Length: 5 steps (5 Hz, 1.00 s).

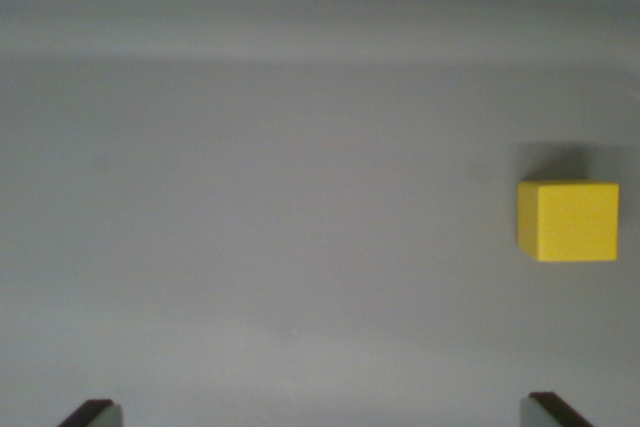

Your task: Pick yellow cube

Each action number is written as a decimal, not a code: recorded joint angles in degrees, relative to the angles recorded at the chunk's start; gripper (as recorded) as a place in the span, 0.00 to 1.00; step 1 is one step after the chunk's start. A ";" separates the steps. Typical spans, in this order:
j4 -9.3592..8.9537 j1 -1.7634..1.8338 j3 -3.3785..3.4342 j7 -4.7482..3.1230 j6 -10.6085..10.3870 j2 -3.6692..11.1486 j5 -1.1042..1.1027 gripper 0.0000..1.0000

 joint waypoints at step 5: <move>-0.79 -3.04 -1.59 -3.78 -7.08 7.89 0.77 0.00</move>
